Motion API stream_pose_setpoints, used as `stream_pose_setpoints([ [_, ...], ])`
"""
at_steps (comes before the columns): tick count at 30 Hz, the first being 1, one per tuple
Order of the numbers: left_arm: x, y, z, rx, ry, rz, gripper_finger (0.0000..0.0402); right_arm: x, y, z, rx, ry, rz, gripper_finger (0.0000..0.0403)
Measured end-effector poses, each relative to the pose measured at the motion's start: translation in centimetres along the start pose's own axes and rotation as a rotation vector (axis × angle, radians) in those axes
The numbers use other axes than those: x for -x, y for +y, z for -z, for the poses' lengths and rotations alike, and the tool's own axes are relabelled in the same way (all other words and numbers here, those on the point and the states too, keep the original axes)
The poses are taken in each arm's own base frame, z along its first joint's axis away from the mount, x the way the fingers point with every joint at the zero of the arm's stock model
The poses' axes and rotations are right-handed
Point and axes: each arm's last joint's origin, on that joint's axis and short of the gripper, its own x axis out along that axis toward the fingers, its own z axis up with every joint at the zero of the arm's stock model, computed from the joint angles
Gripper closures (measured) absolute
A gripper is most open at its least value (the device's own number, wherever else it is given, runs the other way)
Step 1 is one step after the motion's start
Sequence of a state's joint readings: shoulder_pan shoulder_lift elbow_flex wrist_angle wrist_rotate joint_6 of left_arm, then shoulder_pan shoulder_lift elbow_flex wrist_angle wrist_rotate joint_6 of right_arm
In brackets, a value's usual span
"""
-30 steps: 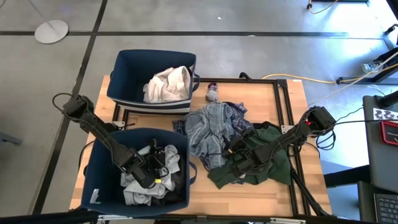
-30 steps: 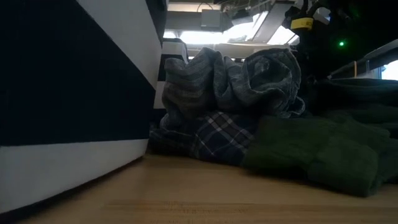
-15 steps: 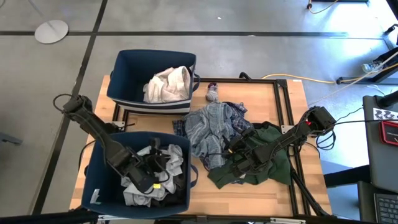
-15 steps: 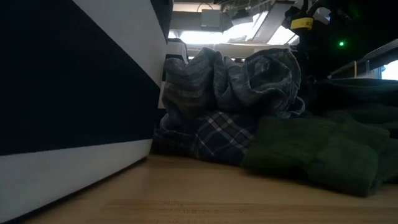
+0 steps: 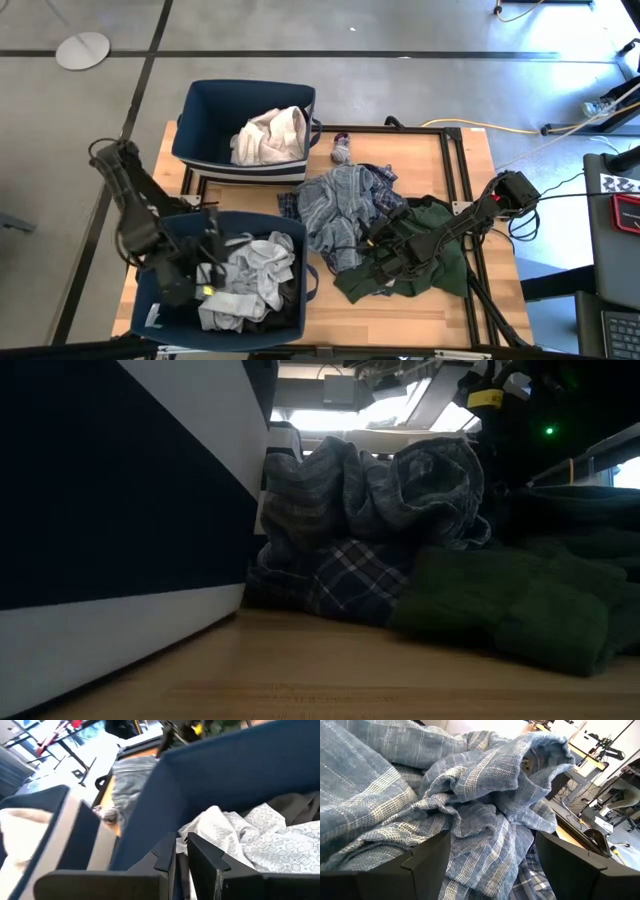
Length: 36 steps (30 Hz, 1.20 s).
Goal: Sort clothes
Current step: Put the light blue long sleeve into the bottom blue laundry organizer
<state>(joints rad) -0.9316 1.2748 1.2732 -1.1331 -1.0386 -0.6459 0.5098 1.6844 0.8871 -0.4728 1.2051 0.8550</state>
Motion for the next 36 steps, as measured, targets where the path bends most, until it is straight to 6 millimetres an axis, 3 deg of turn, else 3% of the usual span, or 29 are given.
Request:
stream_pose_setpoints([
  [4,1.5,1.1,0.5,0.058,-0.045,-0.015,0.0361,0.0,0.0,0.0,-0.001,0.015,-0.014,0.0111],
  [10,2.3,1.1,0.8,0.085,-0.079,-0.008,0.0361,0.1,0.1,-0.2,0.008,0.035,-0.030,0.0111],
  [18,2.3,1.0,0.9,0.097,-0.080,-0.006,0.0361,2.4,-0.7,-3.9,0.090,0.015,-0.076,0.0111],
  [25,2.3,1.0,0.9,0.102,-0.080,-0.004,0.0361,4.3,-2.5,-8.0,0.205,0.052,-0.281,0.0111],
  [30,2.3,0.9,0.9,0.094,-0.078,-0.002,0.0361,4.9,-5.0,-9.1,0.206,0.063,-0.339,0.0111],
  [36,2.3,0.9,0.9,0.083,-0.077,-0.002,0.0361,3.2,-7.7,-8.4,0.065,0.067,-0.276,0.0111],
])
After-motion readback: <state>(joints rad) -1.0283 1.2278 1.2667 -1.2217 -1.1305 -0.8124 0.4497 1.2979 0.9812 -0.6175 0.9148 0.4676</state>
